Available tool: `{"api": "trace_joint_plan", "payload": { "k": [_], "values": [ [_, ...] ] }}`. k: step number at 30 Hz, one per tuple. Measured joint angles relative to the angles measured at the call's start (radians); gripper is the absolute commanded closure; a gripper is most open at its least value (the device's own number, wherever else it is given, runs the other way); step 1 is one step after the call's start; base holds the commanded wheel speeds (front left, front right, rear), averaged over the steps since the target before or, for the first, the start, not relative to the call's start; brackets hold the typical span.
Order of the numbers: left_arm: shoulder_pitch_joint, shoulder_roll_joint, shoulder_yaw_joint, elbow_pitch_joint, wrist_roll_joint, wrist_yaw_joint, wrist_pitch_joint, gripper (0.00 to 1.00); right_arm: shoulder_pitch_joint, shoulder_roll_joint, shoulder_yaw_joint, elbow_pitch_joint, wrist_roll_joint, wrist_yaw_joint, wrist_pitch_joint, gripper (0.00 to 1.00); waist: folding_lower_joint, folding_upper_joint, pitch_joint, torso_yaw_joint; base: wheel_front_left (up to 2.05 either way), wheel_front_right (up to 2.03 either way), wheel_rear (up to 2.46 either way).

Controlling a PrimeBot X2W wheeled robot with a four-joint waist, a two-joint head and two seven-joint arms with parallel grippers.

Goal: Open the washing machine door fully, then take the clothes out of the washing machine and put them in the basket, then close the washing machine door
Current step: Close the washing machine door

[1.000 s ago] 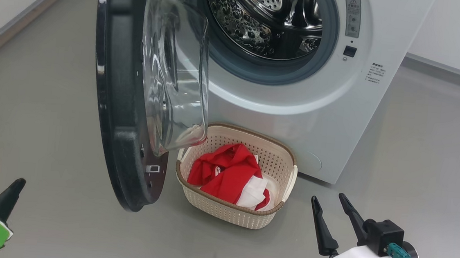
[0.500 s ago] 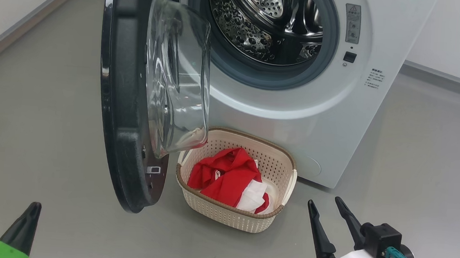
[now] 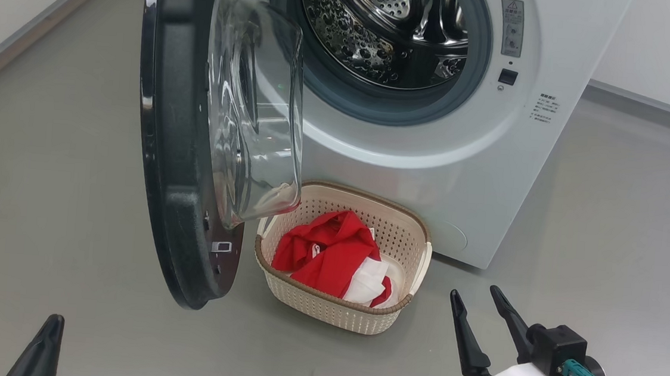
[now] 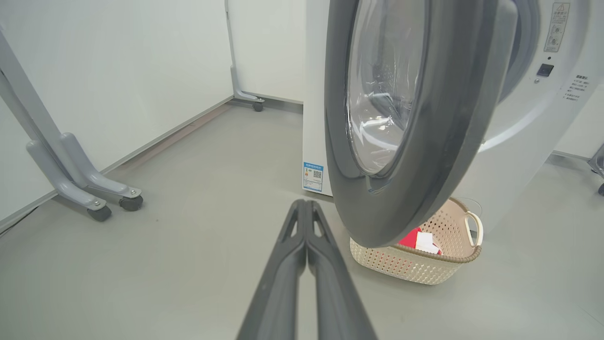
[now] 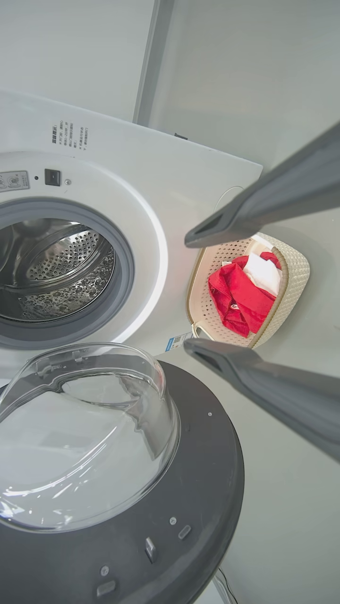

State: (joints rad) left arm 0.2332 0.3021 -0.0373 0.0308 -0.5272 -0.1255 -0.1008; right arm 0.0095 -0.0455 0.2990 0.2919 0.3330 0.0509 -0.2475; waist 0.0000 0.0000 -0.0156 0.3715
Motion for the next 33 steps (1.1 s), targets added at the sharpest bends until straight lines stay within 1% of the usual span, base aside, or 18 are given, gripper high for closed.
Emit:
{"api": "trace_joint_plan", "payload": {
  "k": [1,2,3,4,10,33],
  "values": [
    [0.0,-0.002,0.0,0.013,0.001,0.0,-0.018,0.98,0.0,0.0,0.0,0.0,0.0,0.0,0.0,0.0,0.0,0.0,0.001,0.0,0.0,0.0,0.0],
    [0.0,-0.003,0.0,0.026,0.002,0.0,-0.034,0.58,0.0,0.0,0.0,0.0,0.0,0.0,0.0,0.0,0.0,0.0,0.001,0.0,0.0,0.0,0.0],
    [0.0,-0.003,-0.001,0.037,0.007,0.0,-0.048,0.4,0.0,0.0,0.0,0.0,0.0,0.0,0.0,0.0,0.0,0.0,0.002,0.0,0.0,0.0,0.0],
    [0.0,-0.003,-0.002,0.046,0.011,0.0,-0.063,0.0,0.0,0.0,0.0,0.0,0.0,0.0,0.0,0.0,0.0,0.0,0.003,0.0,0.0,0.0,0.0],
    [0.0,-0.003,-0.032,0.101,0.015,0.0,-0.121,0.0,0.0,0.0,0.0,0.0,0.0,0.0,0.0,0.0,0.0,0.0,0.006,-0.002,0.0,0.0,0.0],
    [-0.049,-0.004,-0.066,0.207,0.018,0.0,-0.147,0.0,0.0,0.0,0.001,-0.002,0.0,0.0,0.0,0.0,0.0,0.0,0.017,0.001,0.0,0.0,0.0]
  ]
}}
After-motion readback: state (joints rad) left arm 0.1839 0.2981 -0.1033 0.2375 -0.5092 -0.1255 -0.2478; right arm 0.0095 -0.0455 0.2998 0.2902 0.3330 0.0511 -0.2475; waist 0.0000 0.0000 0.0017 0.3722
